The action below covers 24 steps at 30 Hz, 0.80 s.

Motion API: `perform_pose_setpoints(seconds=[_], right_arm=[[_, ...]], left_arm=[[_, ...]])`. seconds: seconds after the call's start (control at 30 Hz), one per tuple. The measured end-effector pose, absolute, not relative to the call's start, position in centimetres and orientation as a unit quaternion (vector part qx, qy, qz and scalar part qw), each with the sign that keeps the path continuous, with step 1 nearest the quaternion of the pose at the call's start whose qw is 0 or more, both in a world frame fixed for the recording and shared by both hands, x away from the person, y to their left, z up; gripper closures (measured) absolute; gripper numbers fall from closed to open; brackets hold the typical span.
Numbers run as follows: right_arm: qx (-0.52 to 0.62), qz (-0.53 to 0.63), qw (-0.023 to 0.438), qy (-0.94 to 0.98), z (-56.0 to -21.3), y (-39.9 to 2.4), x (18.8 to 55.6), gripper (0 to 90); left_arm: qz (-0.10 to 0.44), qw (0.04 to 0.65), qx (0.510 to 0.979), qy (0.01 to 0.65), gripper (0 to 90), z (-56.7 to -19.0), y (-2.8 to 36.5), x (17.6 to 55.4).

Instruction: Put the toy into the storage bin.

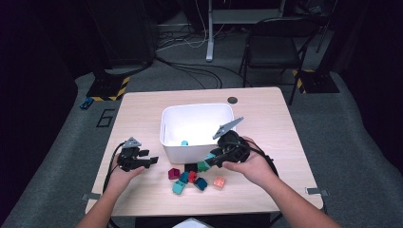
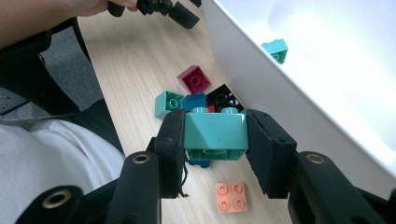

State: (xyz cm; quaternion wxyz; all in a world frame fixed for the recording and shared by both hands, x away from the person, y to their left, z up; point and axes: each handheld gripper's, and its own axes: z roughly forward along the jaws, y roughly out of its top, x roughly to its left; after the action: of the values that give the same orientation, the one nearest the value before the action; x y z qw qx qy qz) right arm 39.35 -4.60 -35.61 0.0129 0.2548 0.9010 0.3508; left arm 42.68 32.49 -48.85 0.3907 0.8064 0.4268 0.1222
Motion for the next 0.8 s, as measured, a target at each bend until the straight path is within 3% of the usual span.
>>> perform_pose_setpoints(seconds=[0.37,0.8], right_arm=[[0.256,0.359,0.03,0.897,-32.0,-4.7,40.4,58.3],[0.266,0.355,0.054,0.894,-30.8,-4.0,43.6,58.3]], left_arm=[[0.122,0.391,0.806,0.427,39.2,-48.9,32.5,42.7],[0.12,0.39,0.808,0.425,39.3,-48.9,32.5,42.7]])
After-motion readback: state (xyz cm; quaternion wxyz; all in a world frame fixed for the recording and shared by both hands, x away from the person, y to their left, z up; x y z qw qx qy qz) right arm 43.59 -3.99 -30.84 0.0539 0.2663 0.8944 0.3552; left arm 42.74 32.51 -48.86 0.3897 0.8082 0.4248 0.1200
